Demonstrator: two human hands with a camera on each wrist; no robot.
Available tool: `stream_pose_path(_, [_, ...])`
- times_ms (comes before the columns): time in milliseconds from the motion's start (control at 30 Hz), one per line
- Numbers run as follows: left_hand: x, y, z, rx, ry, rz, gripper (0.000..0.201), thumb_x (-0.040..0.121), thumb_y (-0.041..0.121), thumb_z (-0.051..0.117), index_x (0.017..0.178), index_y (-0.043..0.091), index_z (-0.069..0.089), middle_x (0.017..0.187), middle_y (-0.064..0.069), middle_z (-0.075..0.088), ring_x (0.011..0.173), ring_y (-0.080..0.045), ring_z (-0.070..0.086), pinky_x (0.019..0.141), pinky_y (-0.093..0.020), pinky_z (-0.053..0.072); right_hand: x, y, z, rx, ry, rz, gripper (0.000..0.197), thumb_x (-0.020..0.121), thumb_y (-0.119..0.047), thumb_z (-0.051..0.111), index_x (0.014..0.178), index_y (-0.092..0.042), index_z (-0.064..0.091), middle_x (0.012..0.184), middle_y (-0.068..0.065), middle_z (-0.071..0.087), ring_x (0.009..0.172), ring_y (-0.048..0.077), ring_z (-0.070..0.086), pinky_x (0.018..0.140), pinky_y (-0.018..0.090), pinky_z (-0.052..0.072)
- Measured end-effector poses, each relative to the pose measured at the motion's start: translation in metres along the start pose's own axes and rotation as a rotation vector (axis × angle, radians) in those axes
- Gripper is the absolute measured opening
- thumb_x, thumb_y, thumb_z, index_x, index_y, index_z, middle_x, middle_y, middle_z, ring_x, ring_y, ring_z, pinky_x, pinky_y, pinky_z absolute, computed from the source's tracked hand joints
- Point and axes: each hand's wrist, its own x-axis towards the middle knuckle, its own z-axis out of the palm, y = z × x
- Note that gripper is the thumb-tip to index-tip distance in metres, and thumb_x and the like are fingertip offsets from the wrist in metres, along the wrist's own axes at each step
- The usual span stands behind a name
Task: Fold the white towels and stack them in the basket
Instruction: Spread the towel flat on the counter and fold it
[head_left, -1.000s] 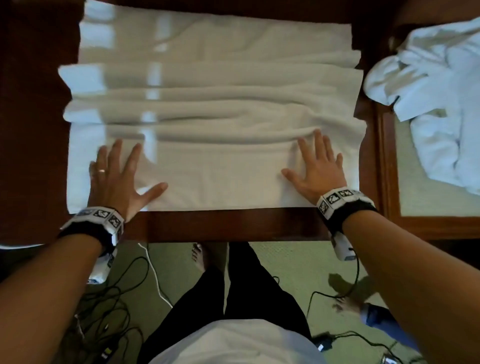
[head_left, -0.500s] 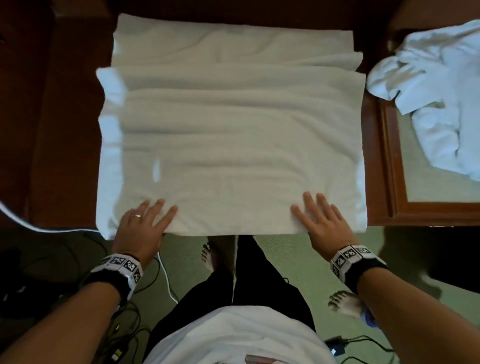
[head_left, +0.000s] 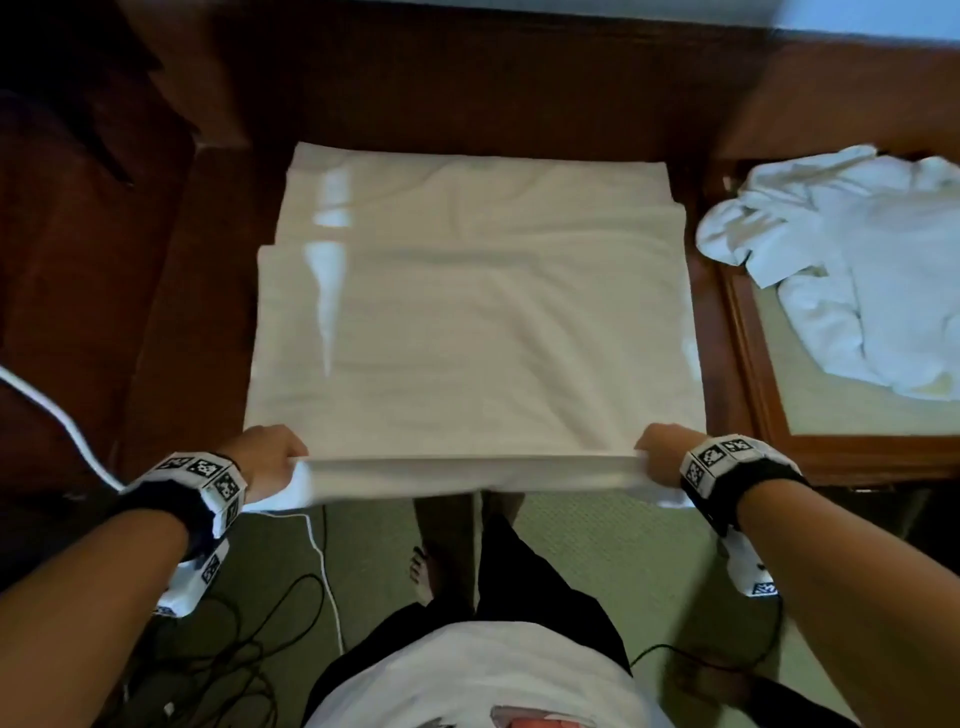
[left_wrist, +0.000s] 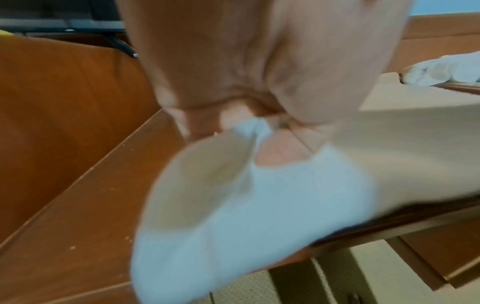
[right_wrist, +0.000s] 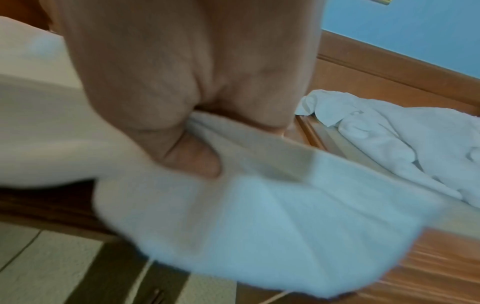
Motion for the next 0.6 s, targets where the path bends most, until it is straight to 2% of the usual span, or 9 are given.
stream_pose_path(67, [-0.005, 0.0, -0.002, -0.024, -0.126, 0.002, 0.023, 0.088, -0.003, 0.046, 0.077, 0.002, 0.066, 0.066, -0.009, 0.057, 0.066, -0.021, 0.057, 0.053, -0.024, 0.033, -0.005, 0.0, 0.006, 0.012, -0.114, 0.007, 0.024, 0.096, -0.012, 0.047, 0.096, -0.004, 0.069, 0.12, 0.014, 0.067, 0.113, 0.028, 0.063, 0.089, 0.029, 0.046])
stream_pose_path(133, [-0.007, -0.001, -0.01, -0.073, -0.145, 0.008, 0.023, 0.085, -0.005, 0.047, 0.068, 0.0, 0.061, 0.057, -0.008, 0.051, 0.058, -0.02, 0.052, 0.048, -0.024, 0.028, -0.007, 0.002, 0.001, -0.002, -0.112, 0.016, 0.026, 0.097, -0.009, 0.043, 0.097, -0.003, 0.069, 0.125, 0.016, 0.065, 0.117, 0.028, 0.061, 0.094, 0.028, 0.046])
stream_pose_path(167, [-0.005, -0.003, -0.015, -0.112, -0.115, 0.016, 0.029, 0.085, -0.005, 0.046, 0.061, 0.006, 0.057, 0.055, -0.003, 0.047, 0.056, -0.018, 0.047, 0.047, -0.023, 0.029, -0.004, 0.005, -0.005, -0.013, -0.076, 0.02, 0.025, 0.097, -0.009, 0.044, 0.094, -0.007, 0.069, 0.126, 0.015, 0.064, 0.118, 0.028, 0.06, 0.095, 0.029, 0.046])
stream_pose_path(200, [-0.001, -0.004, -0.021, -0.15, -0.071, 0.027, 0.032, 0.087, -0.006, 0.046, 0.061, 0.01, 0.055, 0.058, -0.002, 0.05, 0.057, -0.018, 0.048, 0.049, -0.023, 0.031, -0.001, 0.009, -0.014, -0.03, -0.021, 0.027, 0.024, 0.095, -0.009, 0.046, 0.096, -0.011, 0.069, 0.126, 0.013, 0.064, 0.117, 0.029, 0.061, 0.095, 0.03, 0.048])
stream_pose_path(300, [0.012, -0.003, -0.046, -0.221, 0.132, 0.047, 0.027, 0.092, -0.007, 0.045, 0.087, 0.009, 0.067, 0.082, -0.012, 0.064, 0.075, -0.027, 0.061, 0.063, -0.026, 0.041, 0.008, 0.017, -0.044, -0.012, 0.13, 0.057, 0.02, 0.09, -0.007, 0.047, 0.089, -0.018, 0.064, 0.118, 0.01, 0.066, 0.107, 0.029, 0.063, 0.082, 0.03, 0.048])
stream_pose_path(367, [0.019, 0.0, -0.065, -0.238, 0.244, 0.043, 0.03, 0.09, -0.01, 0.041, 0.078, 0.01, 0.06, 0.073, -0.015, 0.057, 0.067, -0.026, 0.056, 0.061, -0.03, 0.046, 0.013, 0.021, -0.066, 0.003, 0.224, 0.084, 0.027, 0.089, -0.005, 0.046, 0.103, -0.018, 0.066, 0.117, 0.01, 0.065, 0.105, 0.03, 0.062, 0.077, 0.03, 0.045])
stream_pose_path(433, [0.028, 0.002, -0.085, -0.253, 0.306, 0.026, 0.027, 0.087, -0.011, 0.039, 0.07, 0.0, 0.056, 0.065, -0.02, 0.054, 0.061, -0.029, 0.055, 0.058, -0.041, 0.055, 0.017, 0.023, -0.087, 0.011, 0.298, 0.109, 0.034, 0.089, -0.003, 0.047, 0.114, -0.017, 0.065, 0.116, 0.012, 0.065, 0.104, 0.032, 0.062, 0.076, 0.032, 0.046])
stream_pose_path(500, [0.037, 0.003, -0.103, -0.245, 0.338, 0.015, 0.026, 0.087, -0.011, 0.04, 0.069, -0.001, 0.056, 0.065, -0.022, 0.056, 0.064, -0.034, 0.061, 0.06, -0.049, 0.059, 0.026, 0.026, -0.106, 0.022, 0.368, 0.112, 0.035, 0.089, -0.003, 0.048, 0.116, -0.017, 0.066, 0.115, 0.015, 0.065, 0.103, 0.035, 0.062, 0.078, 0.035, 0.048])
stream_pose_path(600, [0.053, 0.006, -0.127, -0.213, 0.375, 0.008, 0.025, 0.087, -0.006, 0.041, 0.068, 0.002, 0.056, 0.068, -0.024, 0.058, 0.062, -0.036, 0.062, 0.056, -0.052, 0.059, 0.043, 0.03, -0.129, 0.043, 0.408, 0.104, 0.033, 0.086, -0.004, 0.051, 0.111, -0.018, 0.067, 0.112, 0.015, 0.064, 0.103, 0.037, 0.062, 0.075, 0.034, 0.045])
